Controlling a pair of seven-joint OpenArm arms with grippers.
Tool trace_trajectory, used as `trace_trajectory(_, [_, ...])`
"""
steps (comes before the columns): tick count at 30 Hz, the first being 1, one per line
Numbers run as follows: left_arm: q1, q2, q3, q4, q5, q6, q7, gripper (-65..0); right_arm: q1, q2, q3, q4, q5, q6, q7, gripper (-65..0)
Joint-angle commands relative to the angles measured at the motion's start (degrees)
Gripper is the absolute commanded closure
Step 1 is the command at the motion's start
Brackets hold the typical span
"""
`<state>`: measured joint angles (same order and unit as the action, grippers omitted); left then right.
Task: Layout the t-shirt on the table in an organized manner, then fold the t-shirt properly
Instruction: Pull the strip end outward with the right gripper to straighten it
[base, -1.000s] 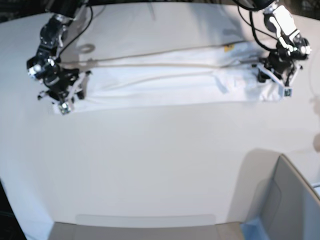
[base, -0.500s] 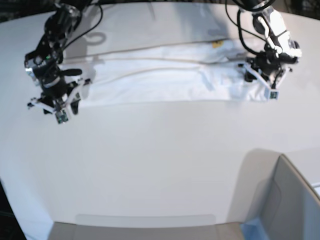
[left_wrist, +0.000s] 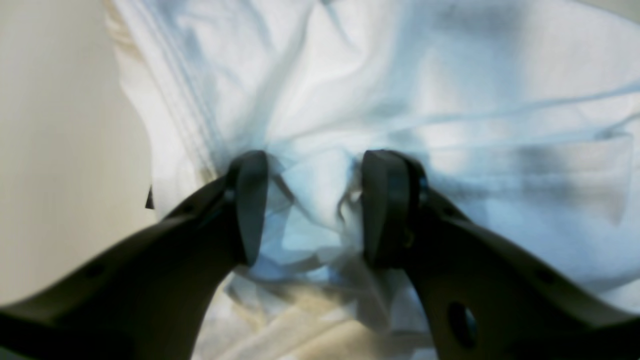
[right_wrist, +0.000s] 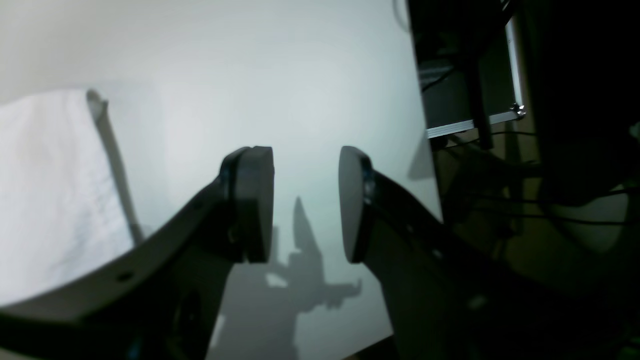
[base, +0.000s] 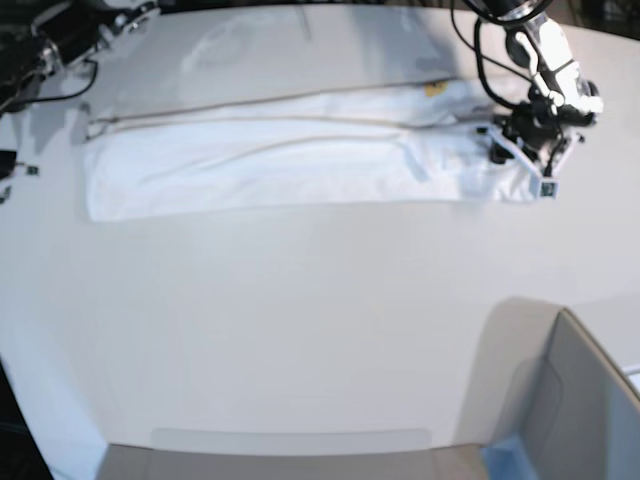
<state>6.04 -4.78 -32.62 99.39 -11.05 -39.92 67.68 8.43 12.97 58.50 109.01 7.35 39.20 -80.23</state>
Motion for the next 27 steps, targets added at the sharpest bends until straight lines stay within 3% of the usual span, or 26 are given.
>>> trace_trajectory(1, [-0.2, -0.4, 0.1, 0.6, 0.5, -0.1, 0.6, -30.9, -0.1, 1.0, -0.1, -1.1, 0.2, 0.8, 0.2, -22.4])
trace_trajectory(8, [-0.2, -0.3, 0.1, 0.6, 0.5, -0.1, 0.8, -30.9, -2.9, 2.1, -0.2, -14.2, 3.5, 0.8, 0.2, -22.3])
trace_trajectory(13, [-0.1, -0.2, 0.1, 0.6, 0.5, -0.1, 0.8, -30.9, -3.4, 2.1, -0.2, -13.5, 3.7, 0.8, 0.2, -22.3])
trace_trajectory(17, [-0.1, -0.4, 0.1, 0.6, 0.5, -0.1, 0.8, -30.9, -3.4, 5.0, -0.6, -12.5, 11.8, 0.8, 0.2, -22.3])
trace_trajectory(21, [-0.1, -0.2, 0.1, 0.6, 0.5, -0.1, 0.8, -30.9, -2.3, 7.6, -6.2, -12.5, 21.0, 0.8, 0.2, -22.1])
trace_trajectory(24, [-0.1, 0.0, 0.1, 0.6, 0.5, -0.1, 0.8, -30.9, -1.0, 7.6, -12.0, -12.4, 21.6, 0.8, 0.2, -22.1])
trace_trajectory(27, [-0.1, 0.1, 0.1, 0.6, 0.5, -0.1, 0.8, -30.9, -0.6, 6.1, -13.8, -12.4, 22.3, 0.8, 0.2, -22.1])
